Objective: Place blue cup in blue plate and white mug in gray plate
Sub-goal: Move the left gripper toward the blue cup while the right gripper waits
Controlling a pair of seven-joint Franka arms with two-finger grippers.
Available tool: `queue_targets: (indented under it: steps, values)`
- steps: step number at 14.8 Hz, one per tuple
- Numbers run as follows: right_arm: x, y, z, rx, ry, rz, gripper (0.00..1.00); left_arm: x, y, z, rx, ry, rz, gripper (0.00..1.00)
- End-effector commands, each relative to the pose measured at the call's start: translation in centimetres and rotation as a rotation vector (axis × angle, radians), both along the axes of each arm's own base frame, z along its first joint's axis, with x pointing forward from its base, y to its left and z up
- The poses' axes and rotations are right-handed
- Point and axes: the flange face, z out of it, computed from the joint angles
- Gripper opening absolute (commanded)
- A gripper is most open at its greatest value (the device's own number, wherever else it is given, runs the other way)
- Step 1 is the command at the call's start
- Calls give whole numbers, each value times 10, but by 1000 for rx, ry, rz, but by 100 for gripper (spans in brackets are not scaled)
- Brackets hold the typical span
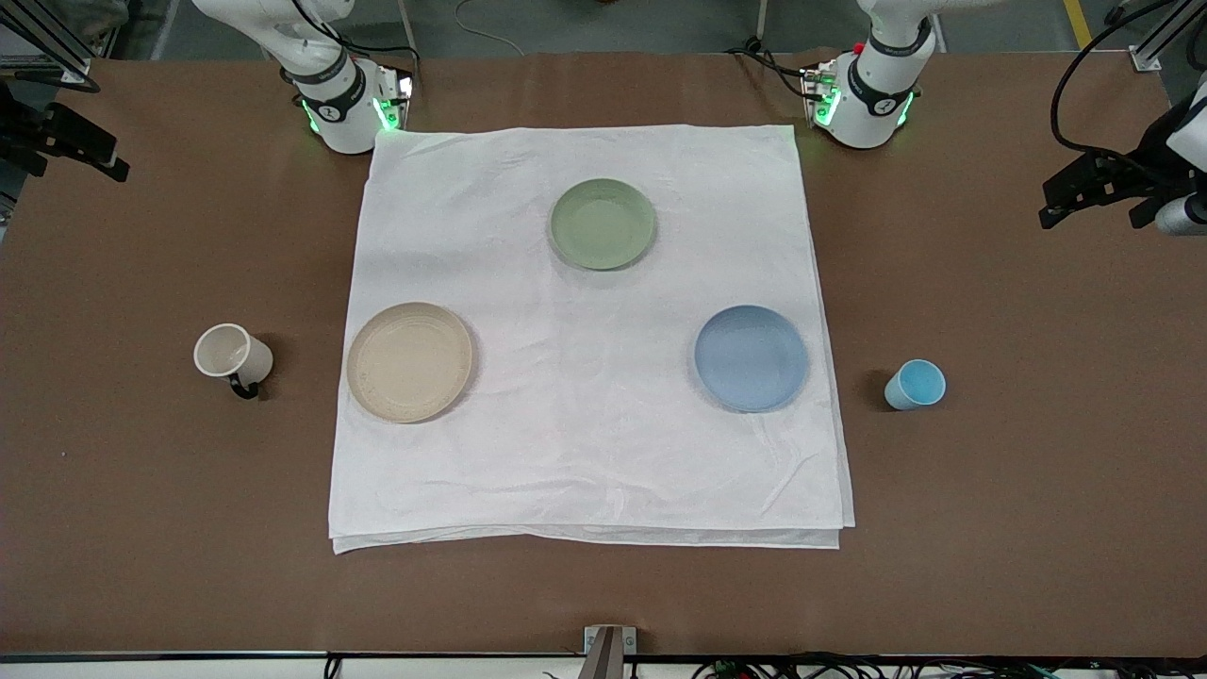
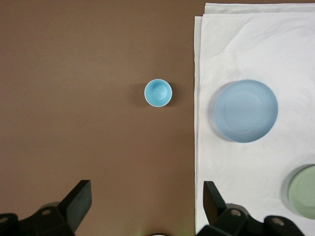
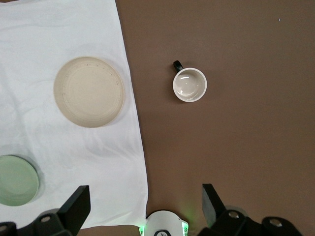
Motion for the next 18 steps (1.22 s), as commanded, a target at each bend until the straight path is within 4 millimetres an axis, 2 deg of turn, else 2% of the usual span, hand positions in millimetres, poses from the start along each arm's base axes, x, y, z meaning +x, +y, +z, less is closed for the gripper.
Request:
queue_targets:
  steps: [1,4,6,9,11,13,15,17,18]
  values:
    - [-8,1,1,-2,0,7,100,-1,4,6,-3,8,5,100]
    - [-8,1,1,-2,0,7,100,2,9,2,26,12,3,100]
    - [-8,1,1,-2,-2,7,100,17,10,-18,82,36,-6,100]
    - [-7,-1,3,-2,-3,2,100,55,20,-82,82,54,1,100]
    - [-4,-6,16,-6,-32,-12,100,79,37,-130,67,80,24,100]
    - [11,-10,-4,-6,11,-23,100,89,41,-175,62,101,35,100]
    - [31,-15,-31,-10,50,-34,100,92,43,-221,50,89,38,100]
    - [65,-45,-73,-4,60,-74,100,89,42,-270,37,37,32,100]
    - [86,-53,-102,-7,60,-79,100,82,43,-297,32,22,31,99]
